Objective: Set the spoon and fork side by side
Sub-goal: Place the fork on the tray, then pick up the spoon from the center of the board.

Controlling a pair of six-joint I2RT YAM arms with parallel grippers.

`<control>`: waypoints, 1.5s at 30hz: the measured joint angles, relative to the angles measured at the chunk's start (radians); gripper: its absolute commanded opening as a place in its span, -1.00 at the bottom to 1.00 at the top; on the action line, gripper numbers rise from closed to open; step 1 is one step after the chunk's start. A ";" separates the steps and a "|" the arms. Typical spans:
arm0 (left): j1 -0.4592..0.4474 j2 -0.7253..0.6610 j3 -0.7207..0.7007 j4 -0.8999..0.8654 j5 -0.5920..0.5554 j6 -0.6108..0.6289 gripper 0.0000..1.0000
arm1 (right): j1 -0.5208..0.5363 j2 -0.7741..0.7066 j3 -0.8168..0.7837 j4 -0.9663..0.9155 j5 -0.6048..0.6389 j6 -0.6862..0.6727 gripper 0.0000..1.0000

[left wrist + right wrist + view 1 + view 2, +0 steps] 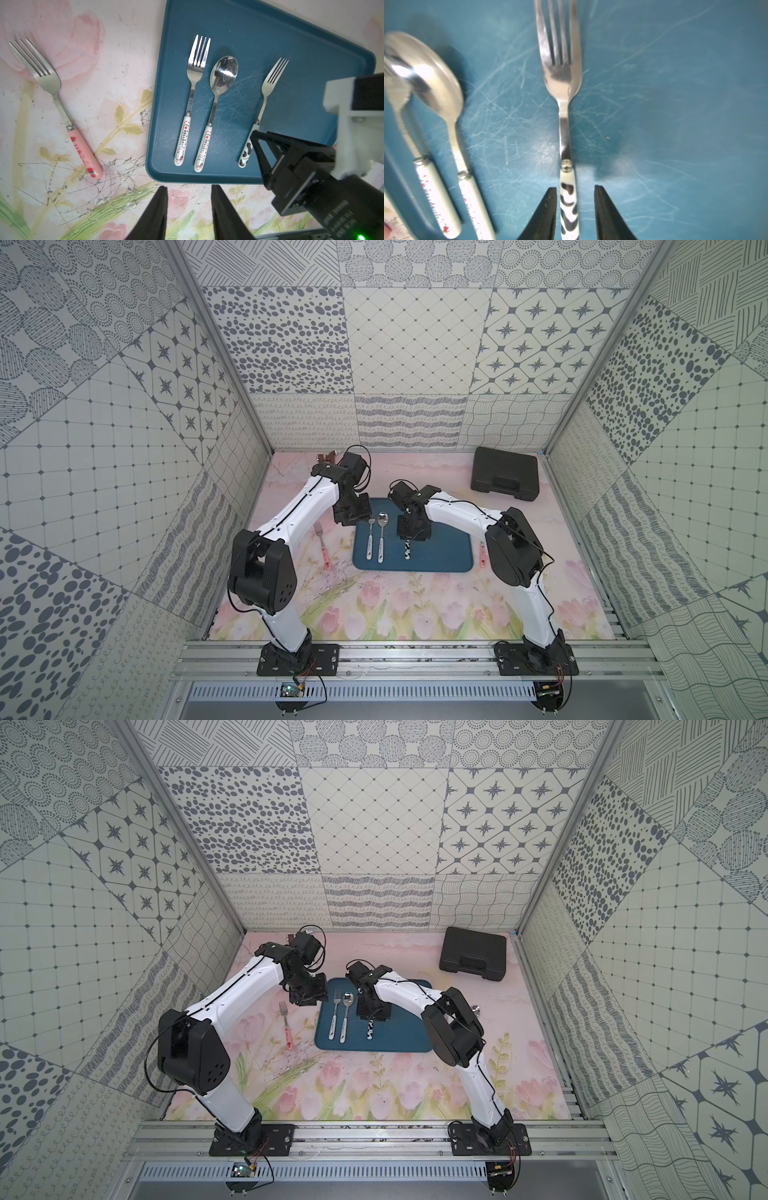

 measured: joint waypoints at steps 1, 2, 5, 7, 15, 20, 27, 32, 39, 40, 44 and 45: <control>0.000 -0.002 0.000 0.000 0.000 0.000 -0.19 | -0.016 -0.047 -0.036 0.003 0.012 0.002 -0.35; 0.000 -0.004 0.000 0.000 0.000 0.000 -0.19 | -0.044 -0.108 -0.081 0.002 0.030 0.004 -0.34; 0.000 -0.014 0.000 0.000 0.000 -0.001 -0.18 | -0.166 -0.285 -0.210 0.001 0.073 0.009 -0.38; 0.000 -0.019 0.000 0.000 0.000 -0.002 -0.19 | -0.268 -0.383 -0.301 0.004 0.101 0.013 -0.38; 0.000 -0.020 -0.002 0.001 0.002 -0.002 -0.19 | -0.393 -0.455 -0.572 -0.037 0.137 0.029 -0.38; 0.000 -0.019 -0.010 0.004 0.011 -0.002 -0.19 | -0.394 -0.470 -0.647 -0.034 0.121 0.040 -0.40; 0.000 -0.007 -0.012 0.007 0.019 -0.002 -0.20 | -0.394 -0.472 -0.609 0.006 0.100 0.030 -0.36; 0.000 -0.004 -0.011 0.012 0.019 -0.002 -0.20 | -0.395 -0.442 -0.555 0.030 0.078 -0.002 -0.23; 0.000 -0.004 -0.011 0.013 0.019 -0.002 -0.20 | -0.420 -0.365 -0.547 0.047 0.071 -0.038 -0.24; 0.000 -0.004 -0.011 0.013 0.019 -0.002 -0.20 | -0.425 -0.363 -0.547 0.048 0.070 -0.042 -0.24; 0.000 0.005 -0.008 0.012 0.019 -0.002 -0.20 | -0.441 -0.344 -0.547 0.059 0.053 -0.066 -0.27; 0.000 0.010 -0.005 0.012 0.019 -0.002 -0.19 | -0.443 -0.336 -0.547 0.064 0.047 -0.072 -0.28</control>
